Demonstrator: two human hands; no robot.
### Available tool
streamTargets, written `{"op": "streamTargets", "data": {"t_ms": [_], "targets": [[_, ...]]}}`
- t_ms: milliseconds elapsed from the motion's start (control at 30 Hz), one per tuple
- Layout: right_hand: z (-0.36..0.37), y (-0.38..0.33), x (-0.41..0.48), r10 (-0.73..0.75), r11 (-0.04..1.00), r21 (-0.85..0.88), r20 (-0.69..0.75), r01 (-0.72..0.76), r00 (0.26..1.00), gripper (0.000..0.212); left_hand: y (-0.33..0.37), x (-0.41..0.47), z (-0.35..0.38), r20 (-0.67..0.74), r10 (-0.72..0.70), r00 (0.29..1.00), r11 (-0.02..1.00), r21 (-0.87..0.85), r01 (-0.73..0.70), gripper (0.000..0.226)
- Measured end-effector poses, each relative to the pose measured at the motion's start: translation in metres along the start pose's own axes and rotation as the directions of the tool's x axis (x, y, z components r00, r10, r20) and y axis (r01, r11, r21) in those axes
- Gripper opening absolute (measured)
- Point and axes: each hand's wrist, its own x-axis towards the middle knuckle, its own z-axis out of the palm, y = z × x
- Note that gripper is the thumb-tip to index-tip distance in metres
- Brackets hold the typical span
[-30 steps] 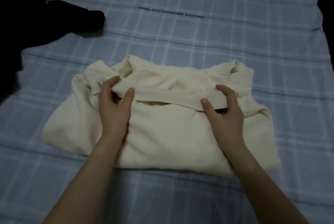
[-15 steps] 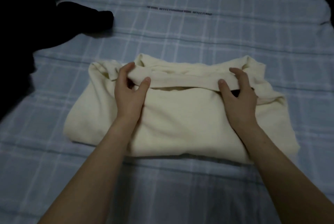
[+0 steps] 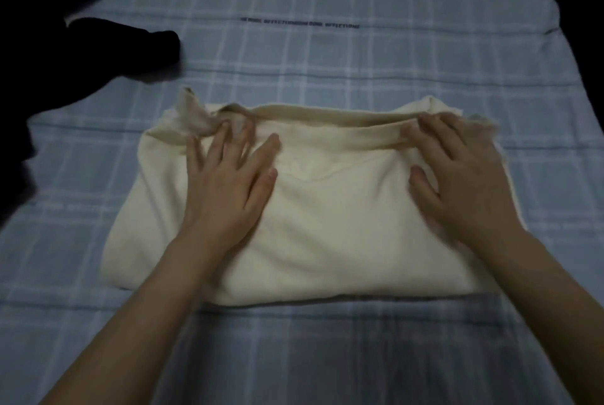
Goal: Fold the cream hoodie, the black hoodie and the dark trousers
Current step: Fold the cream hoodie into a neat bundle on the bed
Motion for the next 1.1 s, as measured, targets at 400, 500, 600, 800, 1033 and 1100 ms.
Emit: {"op": "streamTargets", "data": {"t_ms": [400,500,600,800,1033,1100], "targets": [[0.014,-0.002,0.049,0.148,0.950,0.230,0.263,-0.211,0.953,0.058,0.000,0.027,-0.009,0.208,-0.071,0.976,0.996,-0.037,0.080,0.066],[0.012,-0.063,0.026,0.088,0.954,0.245,0.316,-0.171,0.945,0.067,0.037,0.015,-0.008,0.153,0.068,0.986,0.996,-0.065,-0.059,0.067],[0.042,-0.074,0.007,0.070,0.975,0.169,0.391,-0.147,0.918,0.070,0.042,0.011,0.021,0.193,0.129,0.973,0.992,-0.030,-0.126,0.063],[0.055,-0.069,0.012,0.062,0.974,0.169,0.431,-0.148,0.900,0.068,0.034,0.013,0.037,0.245,0.123,0.962,0.992,0.001,-0.128,0.060],[0.014,-0.007,-0.042,0.173,0.983,-0.020,0.411,-0.181,0.895,0.058,-0.007,-0.041,0.005,0.198,0.046,0.979,0.982,0.170,-0.081,0.057],[0.021,-0.001,-0.052,0.204,0.971,0.024,0.433,-0.237,0.878,0.056,-0.007,-0.050,0.011,0.204,0.012,0.979,0.980,0.190,-0.051,0.057]]}}
